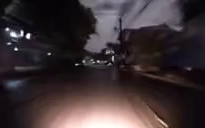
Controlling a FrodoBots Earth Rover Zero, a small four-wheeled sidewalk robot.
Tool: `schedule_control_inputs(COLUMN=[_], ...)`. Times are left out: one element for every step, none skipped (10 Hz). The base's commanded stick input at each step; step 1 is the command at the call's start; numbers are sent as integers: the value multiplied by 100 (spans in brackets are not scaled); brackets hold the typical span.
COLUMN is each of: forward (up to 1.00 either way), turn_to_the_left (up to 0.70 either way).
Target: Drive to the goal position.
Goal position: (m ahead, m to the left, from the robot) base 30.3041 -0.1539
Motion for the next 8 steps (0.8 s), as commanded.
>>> schedule_control_inputs(forward=[100, 100, 100, 100, 100, 100, 100, 100], turn_to_the_left=[0, 0, 0, 0, 0, 0, 0, 0])
